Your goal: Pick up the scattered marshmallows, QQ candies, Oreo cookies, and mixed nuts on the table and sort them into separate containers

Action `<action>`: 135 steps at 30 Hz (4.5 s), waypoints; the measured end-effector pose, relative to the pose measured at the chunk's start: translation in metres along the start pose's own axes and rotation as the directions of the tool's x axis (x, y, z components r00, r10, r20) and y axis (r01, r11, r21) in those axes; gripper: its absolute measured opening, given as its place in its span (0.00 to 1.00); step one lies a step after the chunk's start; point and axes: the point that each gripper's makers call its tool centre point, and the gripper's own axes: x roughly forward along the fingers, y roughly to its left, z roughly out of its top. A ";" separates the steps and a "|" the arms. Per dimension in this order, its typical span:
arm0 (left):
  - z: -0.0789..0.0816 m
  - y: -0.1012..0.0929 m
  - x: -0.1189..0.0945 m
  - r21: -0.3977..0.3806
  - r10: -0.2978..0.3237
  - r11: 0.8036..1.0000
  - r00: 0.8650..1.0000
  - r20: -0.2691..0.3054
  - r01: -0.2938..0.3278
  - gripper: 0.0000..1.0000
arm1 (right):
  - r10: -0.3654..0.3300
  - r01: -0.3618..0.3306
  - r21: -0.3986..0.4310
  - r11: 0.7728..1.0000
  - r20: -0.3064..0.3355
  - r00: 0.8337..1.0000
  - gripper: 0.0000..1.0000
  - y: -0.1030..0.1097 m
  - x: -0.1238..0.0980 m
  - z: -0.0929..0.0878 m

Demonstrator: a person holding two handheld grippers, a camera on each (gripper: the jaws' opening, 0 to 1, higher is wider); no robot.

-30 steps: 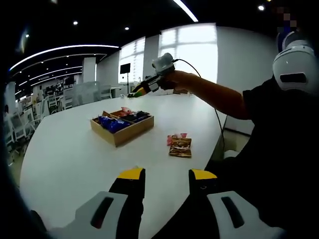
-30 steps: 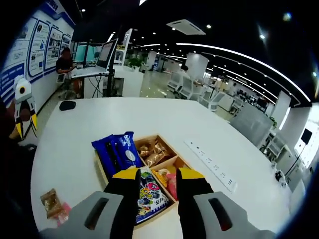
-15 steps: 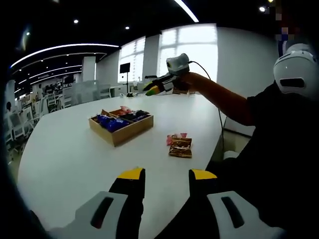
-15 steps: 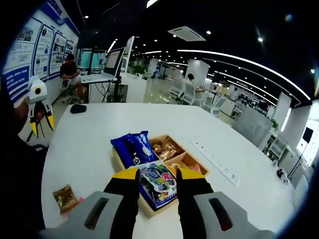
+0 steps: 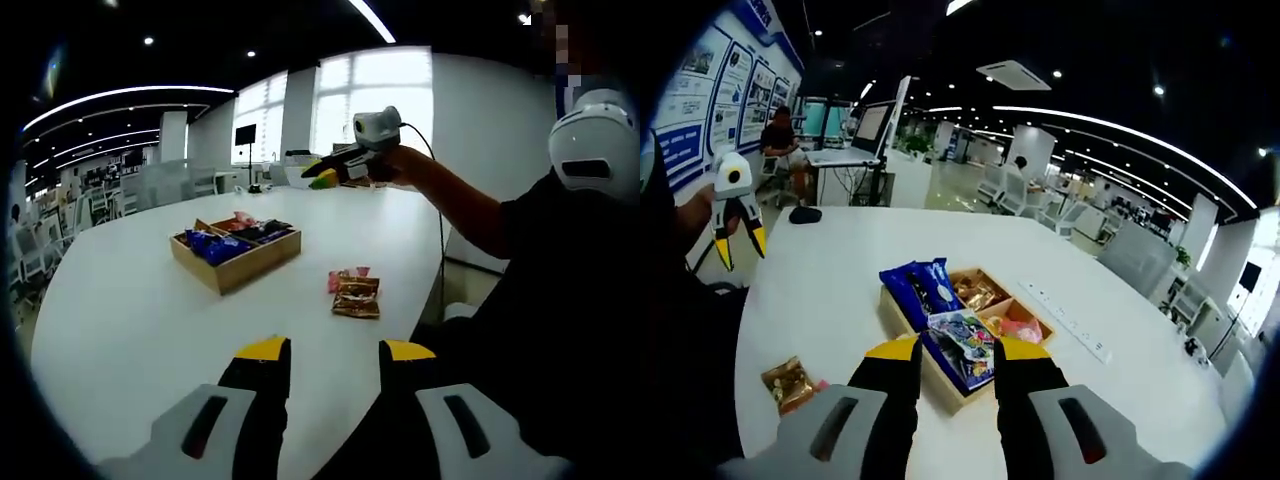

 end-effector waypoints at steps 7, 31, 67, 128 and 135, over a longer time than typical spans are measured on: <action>0.000 -0.002 0.002 0.003 -0.004 1.000 1.000 -0.002 0.004 0.41 | -0.004 0.004 0.003 1.000 0.006 1.000 0.25 0.007 -0.008 -0.004; 0.002 0.000 0.011 0.000 -0.013 1.000 1.000 -0.006 0.013 0.42 | -0.049 0.048 0.023 0.999 0.047 0.998 0.25 0.034 -0.051 -0.017; 0.023 -0.002 0.032 0.013 -0.047 0.999 0.999 0.019 0.047 0.42 | -0.069 0.044 0.179 0.983 0.140 0.988 0.25 0.110 -0.114 -0.062; 0.002 -0.048 0.156 0.066 -0.089 0.992 0.978 -0.187 0.103 0.53 | -0.074 0.057 0.222 0.973 0.068 0.995 0.25 0.107 -0.127 -0.090; -0.002 -0.045 0.165 0.098 -0.059 0.992 0.979 -0.195 0.080 0.53 | -0.071 0.055 0.222 0.974 0.065 0.995 0.25 0.109 -0.126 -0.092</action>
